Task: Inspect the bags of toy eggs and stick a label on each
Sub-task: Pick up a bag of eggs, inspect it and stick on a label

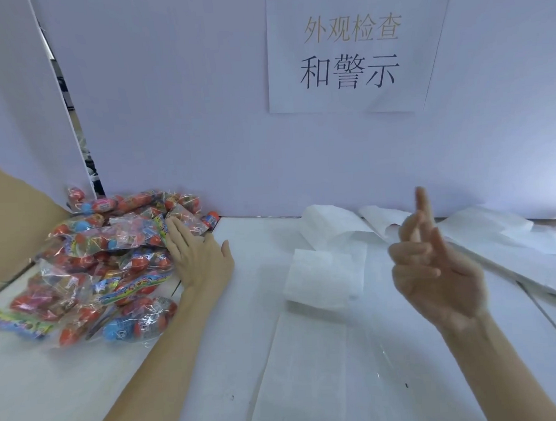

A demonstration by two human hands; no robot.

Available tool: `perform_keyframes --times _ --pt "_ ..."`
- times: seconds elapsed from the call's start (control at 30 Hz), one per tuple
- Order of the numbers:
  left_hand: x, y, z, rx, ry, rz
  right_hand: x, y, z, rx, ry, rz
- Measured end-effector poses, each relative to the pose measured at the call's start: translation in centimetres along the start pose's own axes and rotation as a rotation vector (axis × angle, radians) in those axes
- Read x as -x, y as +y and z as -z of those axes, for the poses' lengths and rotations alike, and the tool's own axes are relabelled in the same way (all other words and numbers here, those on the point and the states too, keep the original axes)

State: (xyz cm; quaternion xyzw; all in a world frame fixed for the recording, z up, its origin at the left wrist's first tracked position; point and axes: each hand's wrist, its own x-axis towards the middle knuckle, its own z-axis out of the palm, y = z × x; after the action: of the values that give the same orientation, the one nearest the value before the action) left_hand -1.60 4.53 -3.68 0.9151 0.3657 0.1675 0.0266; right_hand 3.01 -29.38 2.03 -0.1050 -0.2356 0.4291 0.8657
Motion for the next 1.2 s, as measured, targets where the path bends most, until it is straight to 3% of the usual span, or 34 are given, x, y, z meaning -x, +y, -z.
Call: perform_keyframes --times 0.03,0.1,0.3,0.4,0.53,0.67,0.8,0.9,1.07,1.2 --pt "-0.1 0.1 0.1 -0.063 0.001 0.002 -0.1 0.3 0.7 -0.026 -0.034 -0.026" --pt "0.0 0.1 0.1 -0.087 0.023 -0.018 -0.4 0.5 1.3 0.068 0.074 -0.043" --pt "0.5 1.4 1.1 0.144 0.284 -0.185 -1.4 1.5 2.5 0.395 0.366 -0.046" --pt "1.1 2.6 1.6 0.311 0.420 -0.402 -1.7 2.0 2.7 0.414 0.423 -0.094" --pt "3.0 4.7 2.7 0.537 0.417 -0.721 -1.9 2.3 3.1 0.384 0.455 -0.142" --pt "4.9 6.5 2.6 0.750 0.306 -0.847 -2.2 2.6 3.3 0.341 0.480 -0.107" --pt "6.7 7.8 3.2 1.232 -0.173 -0.664 -2.6 3.1 3.2 0.534 0.510 -0.005" --pt "7.3 8.1 3.1 1.355 -0.436 -0.536 -2.5 3.3 3.1 0.713 0.522 0.079" --pt "6.8 8.0 2.7 1.333 -0.492 -0.513 -2.3 3.8 2.6 1.056 0.563 0.189" --pt "6.2 7.9 2.1 1.393 -0.495 -0.343 -2.4 3.9 3.3 1.225 0.684 0.300"
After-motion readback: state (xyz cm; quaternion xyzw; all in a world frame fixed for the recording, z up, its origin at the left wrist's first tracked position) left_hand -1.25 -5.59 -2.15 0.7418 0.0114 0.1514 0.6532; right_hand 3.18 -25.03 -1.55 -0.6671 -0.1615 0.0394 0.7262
